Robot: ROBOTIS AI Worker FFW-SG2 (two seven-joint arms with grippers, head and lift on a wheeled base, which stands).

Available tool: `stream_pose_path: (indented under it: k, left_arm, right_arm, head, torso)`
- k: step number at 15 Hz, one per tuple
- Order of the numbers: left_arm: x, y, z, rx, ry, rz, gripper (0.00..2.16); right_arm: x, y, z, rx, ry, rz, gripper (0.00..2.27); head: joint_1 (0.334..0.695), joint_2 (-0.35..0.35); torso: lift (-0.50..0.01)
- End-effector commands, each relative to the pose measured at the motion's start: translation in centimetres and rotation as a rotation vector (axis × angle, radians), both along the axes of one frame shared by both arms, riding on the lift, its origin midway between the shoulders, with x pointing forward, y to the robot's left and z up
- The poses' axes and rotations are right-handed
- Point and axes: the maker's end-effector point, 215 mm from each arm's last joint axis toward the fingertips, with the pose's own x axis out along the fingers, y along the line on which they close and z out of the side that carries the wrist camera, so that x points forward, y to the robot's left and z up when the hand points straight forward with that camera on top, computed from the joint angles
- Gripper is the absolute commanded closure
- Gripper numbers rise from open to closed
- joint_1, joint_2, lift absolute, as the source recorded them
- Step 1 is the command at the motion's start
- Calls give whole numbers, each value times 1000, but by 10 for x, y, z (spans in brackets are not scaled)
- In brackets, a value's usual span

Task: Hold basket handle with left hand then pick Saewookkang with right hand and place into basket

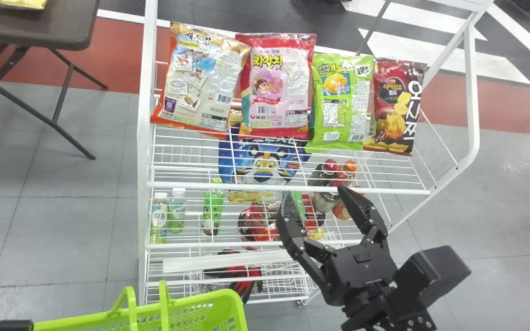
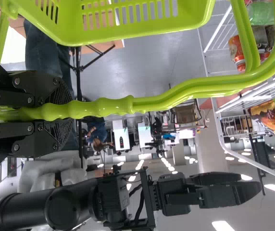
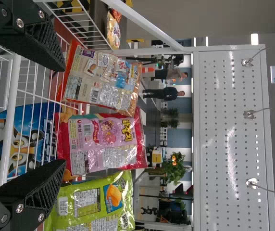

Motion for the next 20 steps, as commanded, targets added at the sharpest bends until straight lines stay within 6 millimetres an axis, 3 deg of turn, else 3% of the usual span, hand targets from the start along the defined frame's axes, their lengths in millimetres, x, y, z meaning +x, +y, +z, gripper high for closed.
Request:
stream_pose_path:
  k: [1,9,10,13,15,17,20]
  left_arm:
    - [-1,0,0,1,0,0,1875]
    - [-2,0,1,-1,-3,-3,1878]
    - [-2,0,2,-1,-3,-3,1875]
    - [-7,-5,1,-2,3,-14,1875]
    - [-12,-7,0,3,5,-25,1875]
    - [-15,-10,-2,13,3,-44,1875]
    - [-22,-8,-5,24,4,-71,1875]
  right_arm:
    - [1,0,1,2,-2,0,144]
    - [2,4,-5,1,7,7,144]
    - [8,7,-14,0,29,12,144]
    - [40,38,-48,-12,125,28,144]
    - [59,60,-56,-30,167,42,144]
    - [79,74,-52,-29,161,41,144]
    - [114,84,-60,-20,154,37,144]
  head:
    - [695,-350]
    - [695,-350]
    - [695,-350]
    - [695,-350]
    - [695,-350]
    - [695,-350]
    - [695,-333]
  torso:
    - [-19]
    - [-19]
    - [-19]
    - [-19]
    - [-19]
    - [-19]
    - [-19]
